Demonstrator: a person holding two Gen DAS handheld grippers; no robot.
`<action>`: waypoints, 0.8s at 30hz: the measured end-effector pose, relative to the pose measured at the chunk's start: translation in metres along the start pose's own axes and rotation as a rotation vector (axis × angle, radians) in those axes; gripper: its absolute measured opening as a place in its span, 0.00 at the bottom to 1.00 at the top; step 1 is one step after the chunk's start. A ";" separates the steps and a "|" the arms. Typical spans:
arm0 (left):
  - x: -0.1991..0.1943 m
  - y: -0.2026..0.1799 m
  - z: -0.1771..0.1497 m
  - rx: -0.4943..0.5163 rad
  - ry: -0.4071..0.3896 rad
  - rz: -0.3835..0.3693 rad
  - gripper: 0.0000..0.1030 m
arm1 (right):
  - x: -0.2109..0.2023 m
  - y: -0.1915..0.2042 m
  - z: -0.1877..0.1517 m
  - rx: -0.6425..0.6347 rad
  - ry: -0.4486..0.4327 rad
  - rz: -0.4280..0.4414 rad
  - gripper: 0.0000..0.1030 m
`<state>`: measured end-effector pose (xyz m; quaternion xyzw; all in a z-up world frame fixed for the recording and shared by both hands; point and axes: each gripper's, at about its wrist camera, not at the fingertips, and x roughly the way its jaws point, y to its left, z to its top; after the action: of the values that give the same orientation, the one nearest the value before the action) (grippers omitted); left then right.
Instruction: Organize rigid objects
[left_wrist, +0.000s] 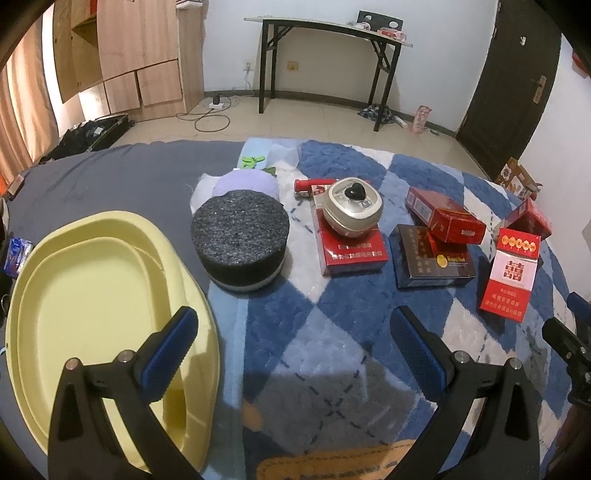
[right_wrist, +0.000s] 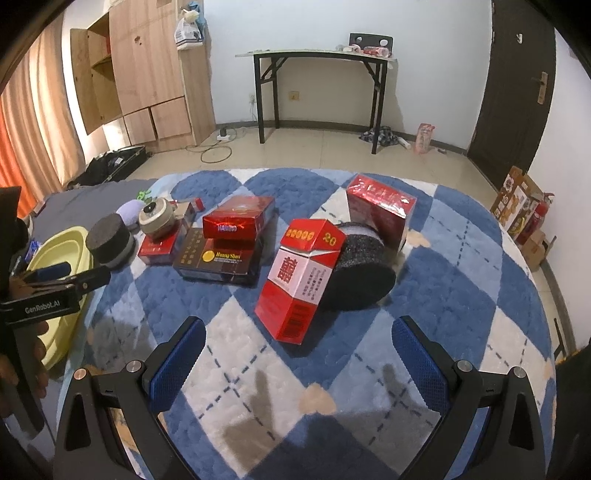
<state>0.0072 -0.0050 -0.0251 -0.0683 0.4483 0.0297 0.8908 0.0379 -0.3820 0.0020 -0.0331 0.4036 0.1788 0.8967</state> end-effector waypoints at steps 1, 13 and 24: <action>0.000 0.000 0.000 0.000 0.001 0.002 1.00 | 0.001 0.001 0.000 -0.002 0.002 -0.001 1.00; -0.009 0.022 0.020 0.037 0.006 -0.068 1.00 | 0.001 -0.006 0.001 0.034 0.000 0.037 1.00; 0.004 0.058 0.031 -0.101 0.052 -0.066 1.00 | 0.000 -0.038 0.004 0.171 0.002 0.128 1.00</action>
<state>0.0271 0.0572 -0.0156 -0.1286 0.4666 0.0212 0.8748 0.0541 -0.4165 0.0019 0.0695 0.4196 0.2007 0.8825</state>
